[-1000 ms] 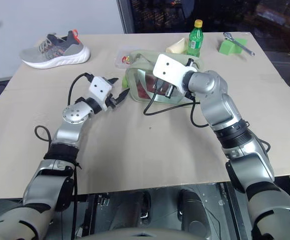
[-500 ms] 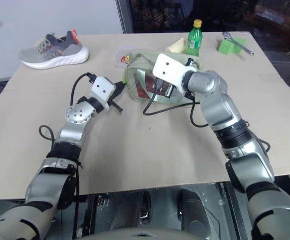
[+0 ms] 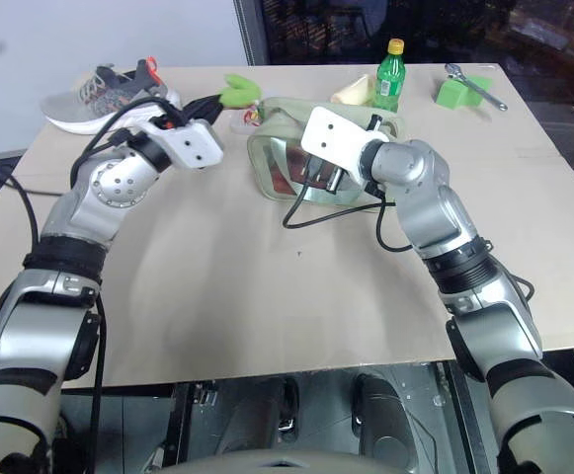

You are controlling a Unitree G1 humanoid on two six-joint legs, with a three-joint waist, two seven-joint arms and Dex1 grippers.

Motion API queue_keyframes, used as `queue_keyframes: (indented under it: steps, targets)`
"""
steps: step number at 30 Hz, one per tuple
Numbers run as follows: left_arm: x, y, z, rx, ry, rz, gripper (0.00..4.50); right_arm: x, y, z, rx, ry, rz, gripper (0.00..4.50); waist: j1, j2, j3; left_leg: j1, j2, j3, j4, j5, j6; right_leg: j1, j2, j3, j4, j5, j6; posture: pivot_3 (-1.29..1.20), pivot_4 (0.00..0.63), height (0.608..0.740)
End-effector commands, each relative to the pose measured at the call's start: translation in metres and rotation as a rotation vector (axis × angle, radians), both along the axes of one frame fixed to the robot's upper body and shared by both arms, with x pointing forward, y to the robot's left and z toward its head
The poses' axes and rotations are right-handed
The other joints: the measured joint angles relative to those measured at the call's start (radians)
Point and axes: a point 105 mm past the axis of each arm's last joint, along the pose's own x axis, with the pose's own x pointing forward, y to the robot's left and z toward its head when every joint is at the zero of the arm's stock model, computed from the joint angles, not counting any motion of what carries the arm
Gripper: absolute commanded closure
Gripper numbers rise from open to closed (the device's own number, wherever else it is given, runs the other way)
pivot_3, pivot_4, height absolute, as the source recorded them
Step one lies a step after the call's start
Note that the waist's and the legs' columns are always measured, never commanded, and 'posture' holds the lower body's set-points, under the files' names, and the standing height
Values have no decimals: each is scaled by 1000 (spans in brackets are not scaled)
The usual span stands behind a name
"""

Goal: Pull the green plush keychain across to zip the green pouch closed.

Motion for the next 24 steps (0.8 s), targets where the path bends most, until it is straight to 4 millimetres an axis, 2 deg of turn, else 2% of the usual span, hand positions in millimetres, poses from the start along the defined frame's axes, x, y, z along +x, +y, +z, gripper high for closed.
queue_keyframes:
  steps: [1,3,4,5,10,18,21,24]
  targets:
    - [-8,-13,20,46,-17,-93,4199,-3,4,16,20,-60,20,4402,-2,0,0,0,0,0,0,0,0,0,0,0,0,0,0,0,150,740]
    - [-6,-19,26,50,-57,-100,4199,-4,4,15,22,-59,19,4402,-5,0,0,0,0,0,0,0,0,0,0,0,0,0,1,0,150,740]
    - [-6,-20,30,45,-81,-95,3679,-4,5,15,25,-58,19,4402,-3,0,0,0,0,1,0,0,0,0,0,0,0,-1,2,0,150,740]
    - [-6,-19,32,34,-84,-96,3522,-4,5,15,27,-57,19,4402,-3,0,0,0,0,0,0,0,0,0,0,0,0,-1,2,0,150,740]
    - [-16,-16,46,-9,-154,-144,3522,-5,5,15,32,-53,20,4402,-4,0,0,0,0,0,0,0,0,0,0,1,0,-1,2,0,150,740]
    - [-8,-28,68,-56,-231,-134,3522,-5,7,11,31,-41,32,4402,-2,0,0,0,0,0,1,0,0,0,0,0,1,-1,2,0,150,740]
    - [-4,-22,74,-200,-170,-139,3522,-5,8,11,32,-39,34,4402,-4,0,0,0,0,0,1,0,0,0,0,0,1,-1,2,0,150,740]
    - [2,-9,51,-343,44,-156,3522,-5,8,11,34,-37,33,4402,-10,0,0,0,0,1,0,0,0,-1,0,1,1,-1,2,0,150,740]
